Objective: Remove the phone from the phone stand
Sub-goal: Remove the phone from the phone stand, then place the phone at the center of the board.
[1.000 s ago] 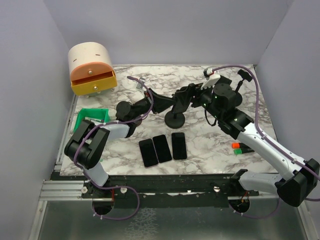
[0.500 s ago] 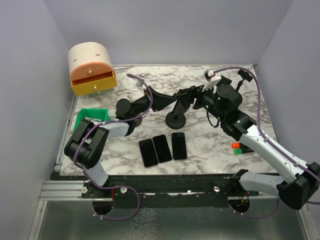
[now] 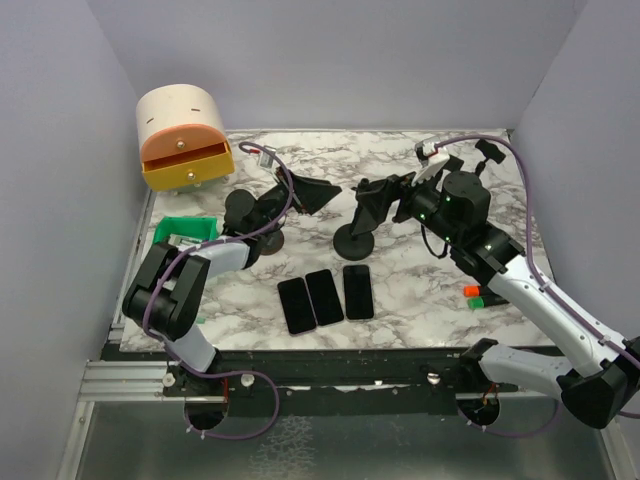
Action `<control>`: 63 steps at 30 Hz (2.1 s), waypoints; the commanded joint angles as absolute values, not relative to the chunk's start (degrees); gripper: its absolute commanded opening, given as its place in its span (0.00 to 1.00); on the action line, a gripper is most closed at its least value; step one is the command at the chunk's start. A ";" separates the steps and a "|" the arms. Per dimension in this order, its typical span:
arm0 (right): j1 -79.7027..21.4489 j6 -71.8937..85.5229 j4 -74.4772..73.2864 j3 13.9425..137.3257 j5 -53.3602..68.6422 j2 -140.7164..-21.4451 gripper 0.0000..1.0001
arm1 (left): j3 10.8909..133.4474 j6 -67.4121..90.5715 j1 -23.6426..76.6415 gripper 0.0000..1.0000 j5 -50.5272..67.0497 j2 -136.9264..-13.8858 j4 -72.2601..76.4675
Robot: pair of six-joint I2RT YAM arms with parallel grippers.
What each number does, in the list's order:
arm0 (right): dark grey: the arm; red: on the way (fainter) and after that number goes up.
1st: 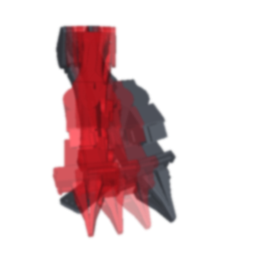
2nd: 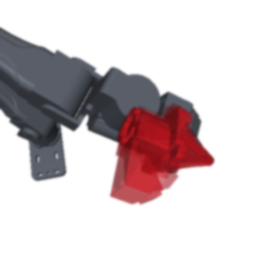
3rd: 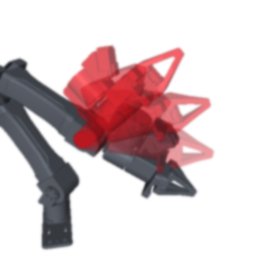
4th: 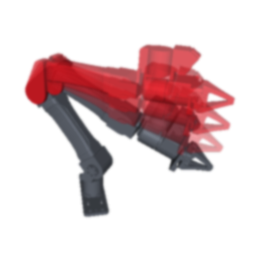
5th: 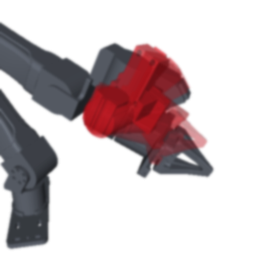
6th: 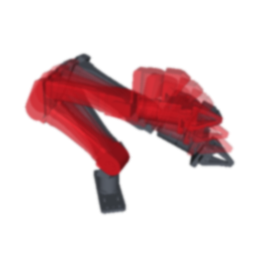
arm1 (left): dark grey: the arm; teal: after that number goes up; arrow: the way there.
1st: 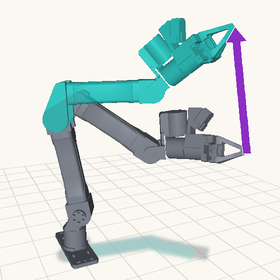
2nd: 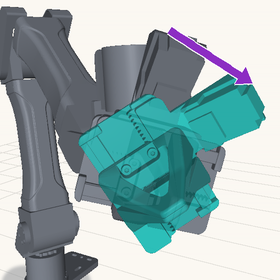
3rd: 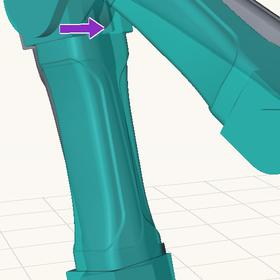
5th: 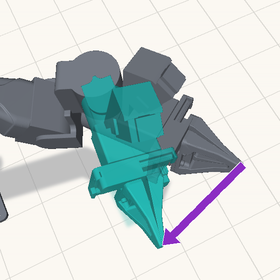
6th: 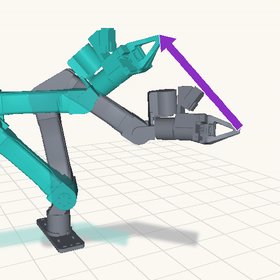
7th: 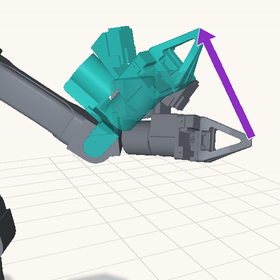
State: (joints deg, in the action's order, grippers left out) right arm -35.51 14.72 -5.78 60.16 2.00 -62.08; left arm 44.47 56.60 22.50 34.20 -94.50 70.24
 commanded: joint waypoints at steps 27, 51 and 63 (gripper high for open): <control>-35.35 21.98 -53.81 72.01 -4.19 -53.82 0.00 | 32.29 9.90 44.12 0.99 12.55 -46.41 23.52; -33.76 30.92 -25.31 43.88 -10.73 -72.19 0.00 | 29.95 10.81 44.12 0.99 3.27 -37.41 14.45; -31.59 30.01 -18.38 41.29 -8.96 -80.55 0.09 | 31.12 10.74 44.13 0.99 3.32 -38.33 12.57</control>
